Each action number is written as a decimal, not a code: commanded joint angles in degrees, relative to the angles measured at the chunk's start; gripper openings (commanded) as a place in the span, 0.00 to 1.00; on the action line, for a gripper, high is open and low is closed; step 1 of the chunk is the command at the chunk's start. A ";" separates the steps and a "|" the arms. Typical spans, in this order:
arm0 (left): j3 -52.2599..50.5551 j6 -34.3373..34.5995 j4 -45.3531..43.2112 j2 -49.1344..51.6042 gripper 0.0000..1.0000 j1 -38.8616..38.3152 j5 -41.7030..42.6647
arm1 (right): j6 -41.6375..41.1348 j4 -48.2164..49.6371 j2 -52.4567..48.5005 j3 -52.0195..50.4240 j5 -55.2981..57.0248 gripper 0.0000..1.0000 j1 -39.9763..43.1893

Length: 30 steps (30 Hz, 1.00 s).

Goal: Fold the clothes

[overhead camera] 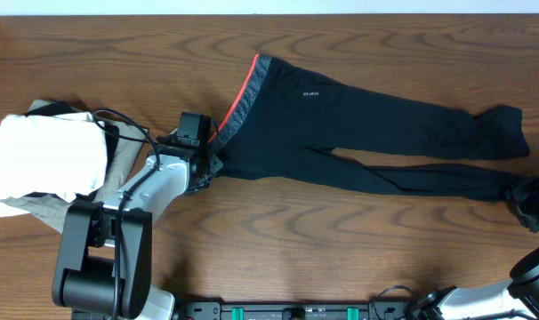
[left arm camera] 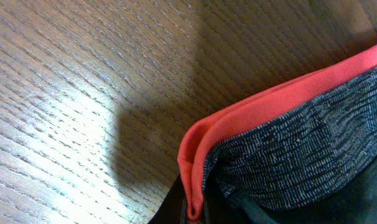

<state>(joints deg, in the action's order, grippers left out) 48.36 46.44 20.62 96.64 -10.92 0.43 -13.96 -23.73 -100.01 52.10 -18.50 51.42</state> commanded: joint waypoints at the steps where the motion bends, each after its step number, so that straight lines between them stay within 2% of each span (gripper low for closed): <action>1: -2.16 -0.79 1.16 1.95 0.06 0.57 -2.40 | 0.79 -0.57 0.55 1.88 -1.46 0.45 0.98; 18: -2.16 -0.79 1.14 1.95 0.06 0.57 -2.40 | 3.56 -2.58 3.15 1.66 -0.22 0.45 1.77; 30: -2.16 -0.79 0.74 1.95 0.06 0.57 -2.40 | 3.50 -1.11 0.24 0.85 1.33 0.44 1.70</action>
<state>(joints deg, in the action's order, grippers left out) 48.36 46.44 20.58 96.64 -10.92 0.43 -11.44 -25.26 -98.28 52.93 -17.23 53.01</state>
